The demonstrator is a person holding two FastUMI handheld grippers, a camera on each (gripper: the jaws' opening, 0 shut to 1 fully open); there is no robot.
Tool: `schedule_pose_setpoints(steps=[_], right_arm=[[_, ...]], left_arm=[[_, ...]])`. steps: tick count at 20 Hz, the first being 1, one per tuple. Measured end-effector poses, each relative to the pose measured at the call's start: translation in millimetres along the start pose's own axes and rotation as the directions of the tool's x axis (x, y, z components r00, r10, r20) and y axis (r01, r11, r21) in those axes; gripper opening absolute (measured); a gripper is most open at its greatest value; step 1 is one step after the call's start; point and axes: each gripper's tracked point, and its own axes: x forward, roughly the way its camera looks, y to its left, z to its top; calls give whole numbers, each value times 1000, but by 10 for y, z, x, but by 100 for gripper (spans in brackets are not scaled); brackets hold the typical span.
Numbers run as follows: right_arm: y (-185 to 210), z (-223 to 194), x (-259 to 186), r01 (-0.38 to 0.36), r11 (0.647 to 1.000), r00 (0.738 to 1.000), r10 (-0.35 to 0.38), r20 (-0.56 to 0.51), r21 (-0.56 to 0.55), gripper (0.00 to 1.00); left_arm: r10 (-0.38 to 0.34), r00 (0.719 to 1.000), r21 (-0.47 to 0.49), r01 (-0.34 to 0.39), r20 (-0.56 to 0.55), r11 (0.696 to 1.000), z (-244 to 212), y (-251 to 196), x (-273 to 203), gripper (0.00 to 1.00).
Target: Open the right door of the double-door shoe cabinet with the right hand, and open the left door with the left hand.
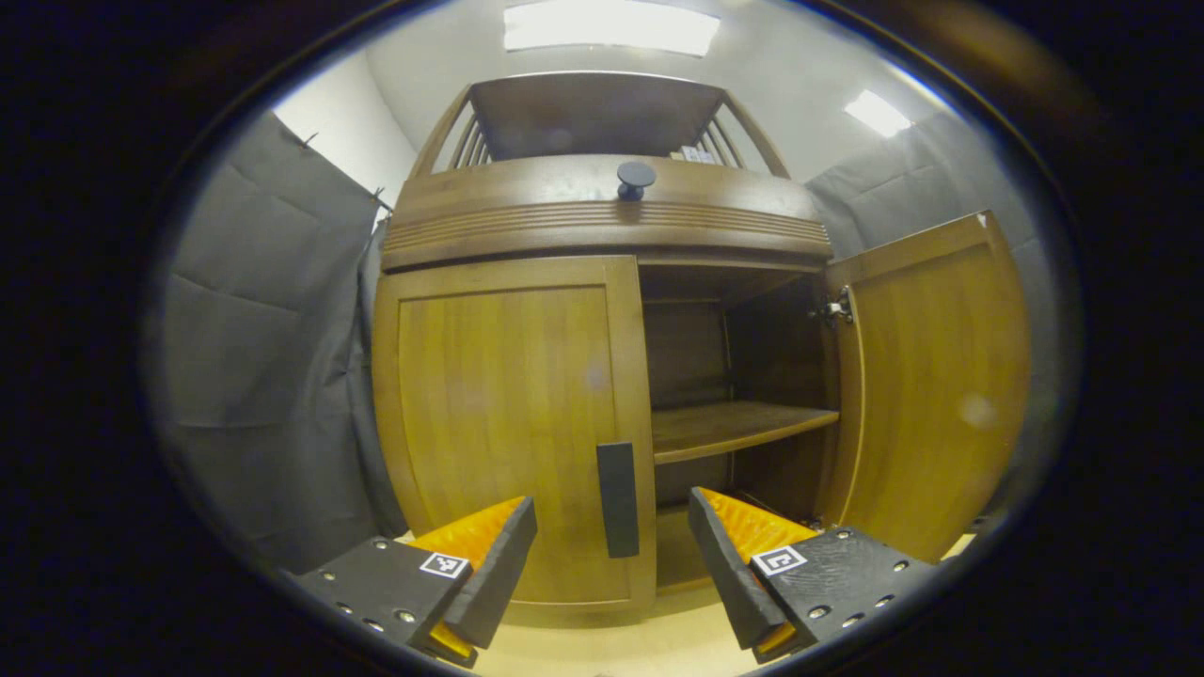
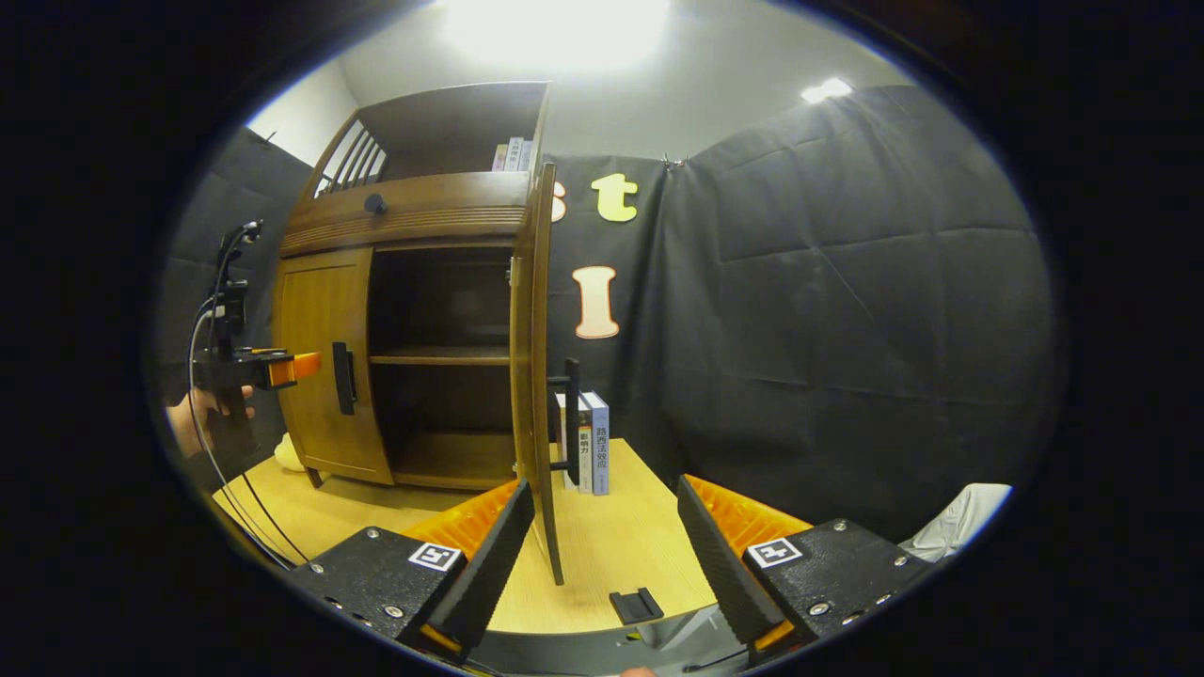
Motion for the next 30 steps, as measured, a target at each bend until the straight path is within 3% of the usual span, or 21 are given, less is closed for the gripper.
schedule_pose_setpoints(steps=[2, 10, 11, 16, 21, 22, 25, 27, 29, 30], right_arm=[[-26, -66, -26, 11, 1000, 1000, -11, -18, 8, 94], [-86, -212, -134, 53, 997, 997, -51, -51, 48, 95], [-73, -217, -144, 53, 997, 997, -50, -51, 49, 95], [-47, -343, -215, 53, 997, 996, -48, -77, 54, 95], [-18, -365, -207, 44, 997, 996, -38, -81, 68, 94], [-3, -373, -215, 39, 997, 996, -33, -81, 70, 95], [40, -342, -217, 22, 997, 997, -16, -76, 72, 95], [60, -326, -216, 9, 998, 998, -5, -68, 67, 93], [112, -303, -225, -4, 998, 998, 8, -63, 64, 95], [135, -304, -192, -9, 998, 998, 13, -62, 65, 95]], left_arm=[[3, 1000, -3, -3, -16, 1000, -60, -5, 164, 93], [30, 996, -52, -34, -87, 998, -417, 36, 774, 93], [31, 995, -56, -37, -95, 998, -472, 38, 834, 99], [35, 992, -48, -42, -123, 998, -504, 58, 1046, 99], [28, 991, -28, -32, -127, 999, -596, -43, 1118, 54], [-18, 991, -40, 13, -134, 999, -602, -123, 1121, 45], [9, 988, -48, -16, -152, 999, -614, -134, 1117, 29], [9, 988, -66, -19, -157, 998, -605, -123, 1057, 12], [-6, 989, -78, -6, -150, 997, -559, -84, 988, 22], [-12, 989, -83, 0, -145, 997, -550, -66, 908, 22]])
